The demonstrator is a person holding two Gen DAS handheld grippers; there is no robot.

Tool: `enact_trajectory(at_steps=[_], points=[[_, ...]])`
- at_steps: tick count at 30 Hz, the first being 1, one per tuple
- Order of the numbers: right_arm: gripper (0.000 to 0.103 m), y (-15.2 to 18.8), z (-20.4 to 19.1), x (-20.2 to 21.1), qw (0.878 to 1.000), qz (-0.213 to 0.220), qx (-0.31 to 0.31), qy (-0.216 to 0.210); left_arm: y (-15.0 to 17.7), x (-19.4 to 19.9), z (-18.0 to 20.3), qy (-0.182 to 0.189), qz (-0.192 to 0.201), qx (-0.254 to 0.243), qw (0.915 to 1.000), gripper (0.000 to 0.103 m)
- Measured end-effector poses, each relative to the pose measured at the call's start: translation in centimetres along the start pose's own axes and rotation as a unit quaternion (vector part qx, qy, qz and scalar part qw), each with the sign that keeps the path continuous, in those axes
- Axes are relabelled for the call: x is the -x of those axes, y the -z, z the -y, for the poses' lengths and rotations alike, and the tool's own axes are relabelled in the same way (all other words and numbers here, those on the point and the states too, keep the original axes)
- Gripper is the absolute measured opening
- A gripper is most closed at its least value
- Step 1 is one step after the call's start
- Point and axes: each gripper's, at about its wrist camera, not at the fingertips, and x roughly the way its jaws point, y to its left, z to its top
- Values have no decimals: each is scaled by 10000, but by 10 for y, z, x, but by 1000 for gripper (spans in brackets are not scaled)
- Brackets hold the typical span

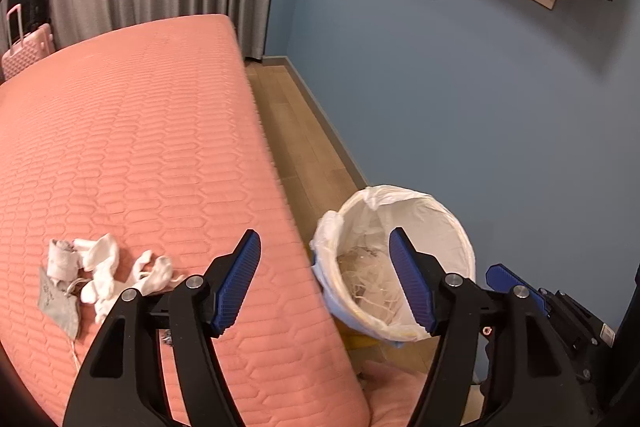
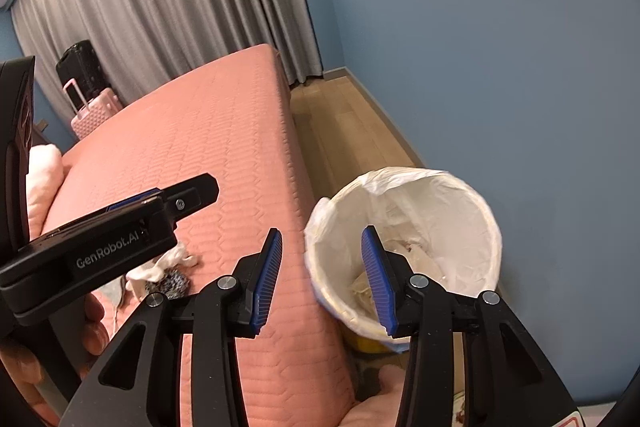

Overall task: Collect trash
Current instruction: 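Withdraw both open tools from the wastebasket, then close left tool on grey pouch while right tool closes on white cloth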

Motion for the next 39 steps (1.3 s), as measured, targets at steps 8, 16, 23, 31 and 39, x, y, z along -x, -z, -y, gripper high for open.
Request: enact_trajectory(at_steps=[8,16,23,31,39], points=[[41,22,-51,-10,9986,-213,345,-332,22,17,-55,-423,29,439,9981,73],[41,46,-112,-29,9936,-471,784,-668,51,27,-127,-916,-61,1075,9900,79],[41,67,-154,-49,9880,-711,1068,-856,83,31,-189,-1273,-287,1559,9791,79],[41,82,-183,-82,9834,-994,1096,-1053,117,18,-240,-1448,-624,1822,9705,78],[41,87,-210,-117,9798,-1188,1087,-1183,131,-1,-266,-1259,-884,2069,9662,69]])
